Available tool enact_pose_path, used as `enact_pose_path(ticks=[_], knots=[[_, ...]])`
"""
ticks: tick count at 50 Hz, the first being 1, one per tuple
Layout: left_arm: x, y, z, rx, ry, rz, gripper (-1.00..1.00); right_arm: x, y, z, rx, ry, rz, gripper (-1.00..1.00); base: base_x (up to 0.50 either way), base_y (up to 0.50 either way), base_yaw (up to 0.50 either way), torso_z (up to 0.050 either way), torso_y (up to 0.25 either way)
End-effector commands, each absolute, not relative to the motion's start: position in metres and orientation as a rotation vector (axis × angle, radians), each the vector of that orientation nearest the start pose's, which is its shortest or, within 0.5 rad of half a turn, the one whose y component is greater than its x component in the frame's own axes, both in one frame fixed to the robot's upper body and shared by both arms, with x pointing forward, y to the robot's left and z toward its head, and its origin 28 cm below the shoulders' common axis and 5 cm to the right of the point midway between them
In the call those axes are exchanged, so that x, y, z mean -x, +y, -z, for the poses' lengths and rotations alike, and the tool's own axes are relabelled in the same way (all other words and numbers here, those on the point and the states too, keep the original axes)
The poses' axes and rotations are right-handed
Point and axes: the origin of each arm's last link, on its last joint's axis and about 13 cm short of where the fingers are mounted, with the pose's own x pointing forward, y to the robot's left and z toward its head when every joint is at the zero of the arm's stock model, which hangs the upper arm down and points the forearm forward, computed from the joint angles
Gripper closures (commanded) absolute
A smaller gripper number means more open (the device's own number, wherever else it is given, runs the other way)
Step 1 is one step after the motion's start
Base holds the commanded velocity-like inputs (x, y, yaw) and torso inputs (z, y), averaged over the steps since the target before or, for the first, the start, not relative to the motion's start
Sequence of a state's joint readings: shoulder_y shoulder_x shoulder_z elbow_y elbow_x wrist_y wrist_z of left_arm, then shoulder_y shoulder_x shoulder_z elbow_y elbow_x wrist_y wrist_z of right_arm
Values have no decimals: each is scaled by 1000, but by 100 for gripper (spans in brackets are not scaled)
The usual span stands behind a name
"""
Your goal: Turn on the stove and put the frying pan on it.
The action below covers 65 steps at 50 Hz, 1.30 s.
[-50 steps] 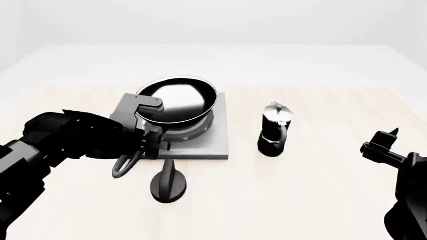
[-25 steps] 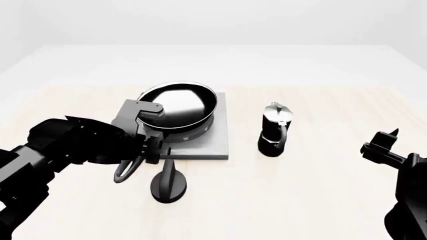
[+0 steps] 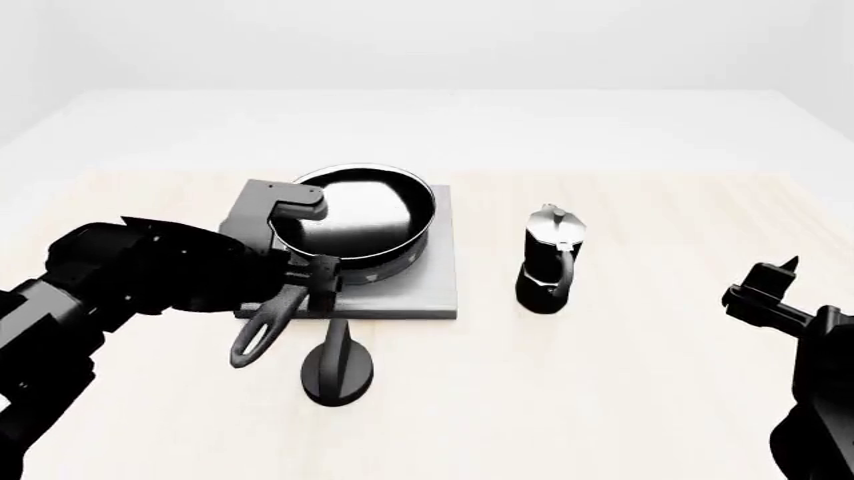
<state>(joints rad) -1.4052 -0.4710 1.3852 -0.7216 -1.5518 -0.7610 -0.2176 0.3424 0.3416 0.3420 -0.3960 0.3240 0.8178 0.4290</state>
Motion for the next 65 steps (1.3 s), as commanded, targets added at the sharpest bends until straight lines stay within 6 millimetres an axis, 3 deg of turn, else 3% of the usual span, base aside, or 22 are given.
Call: enact_pose_path(ticks=[1,3,9,10,19,25,29,34,38,39,42,48,54,65], knots=[[-371,252,-189,-72,764,210,-100,-243,-217,-150,-34,1,634,-100,0,0,0,0,0],[-371,251,-193,-82,760,219,-100,-243,-217,-150,-32,2,634,-100,0,0,0,0,0],[-369,255,-238,-134,717,258,-100,-243,-217,-151,-29,3,638,-100,0,0,0,0,0],[-364,256,-262,-154,683,275,-100,-243,-217,-151,-28,2,636,-100,0,0,0,0,10],[-317,258,-356,-220,591,375,-100,-245,-214,-155,-23,-4,625,-100,0,0,0,0,0],[-285,253,-386,-197,449,510,-100,-244,-212,-158,-21,-13,617,-100,0,0,0,0,0],[-257,247,-377,-181,255,630,-100,-245,-210,-161,-16,-21,604,-100,0,0,0,0,0],[-237,233,-323,-238,48,676,-100,-245,-208,-165,-4,-29,589,-100,0,0,0,0,0],[-225,227,-302,-271,-123,654,-100,-247,-201,-176,4,-91,498,-100,0,0,0,0,0],[-222,224,-296,-368,-161,623,-100,-248,-197,-179,15,-105,473,-100,0,0,0,0,0],[-216,217,-291,-375,-239,631,-100,-249,-187,-190,58,-203,408,-100,0,0,0,0,0],[-220,209,-285,-407,-230,655,-100,-253,-175,-203,96,-289,337,-100,0,0,0,0,0],[-227,206,-284,-408,-218,664,-100,-247,-159,-204,146,-370,143,-100,0,0,0,0,0],[-232,204,-282,-401,-204,668,-100,-248,-153,-204,147,-380,99,-100,0,0,0,0,0]])
